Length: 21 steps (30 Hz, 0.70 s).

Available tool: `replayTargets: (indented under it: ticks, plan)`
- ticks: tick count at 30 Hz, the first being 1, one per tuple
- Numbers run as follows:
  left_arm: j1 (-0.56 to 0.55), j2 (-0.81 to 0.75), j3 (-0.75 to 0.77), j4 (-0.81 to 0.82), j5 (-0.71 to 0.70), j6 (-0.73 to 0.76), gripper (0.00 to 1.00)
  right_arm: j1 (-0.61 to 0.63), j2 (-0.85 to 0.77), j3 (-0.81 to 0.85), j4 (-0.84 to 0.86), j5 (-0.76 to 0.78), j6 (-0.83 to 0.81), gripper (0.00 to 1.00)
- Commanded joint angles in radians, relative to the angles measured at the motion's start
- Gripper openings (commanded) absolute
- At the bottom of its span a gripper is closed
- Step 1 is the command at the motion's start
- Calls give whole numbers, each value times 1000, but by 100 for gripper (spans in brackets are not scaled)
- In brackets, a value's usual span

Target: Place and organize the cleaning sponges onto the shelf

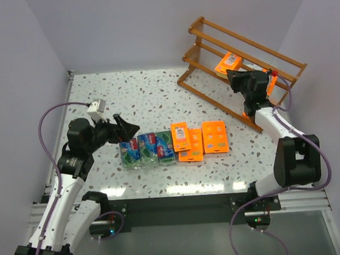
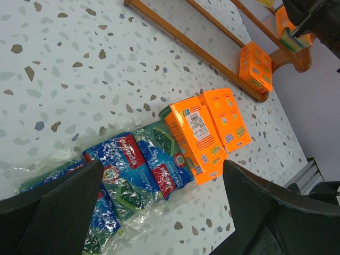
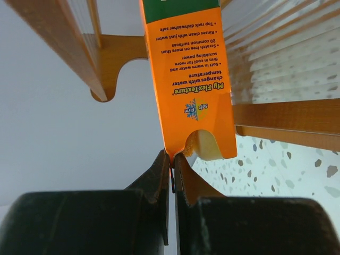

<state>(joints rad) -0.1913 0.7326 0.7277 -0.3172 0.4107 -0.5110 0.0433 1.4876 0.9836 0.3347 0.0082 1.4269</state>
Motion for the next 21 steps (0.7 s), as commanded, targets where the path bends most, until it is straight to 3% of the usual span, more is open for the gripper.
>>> replayTargets:
  ticks: [1,19,21]
  plan:
    - [-4,-10,47,-3,-10,32,100,-13,20,52,-8,59,-33,0]
    - [-2,1,49,3,-7,28,100,-26,79,4,89,118,72,0]
    - [-2,2,49,1,-7,28,100,-28,74,3,78,127,75,7]
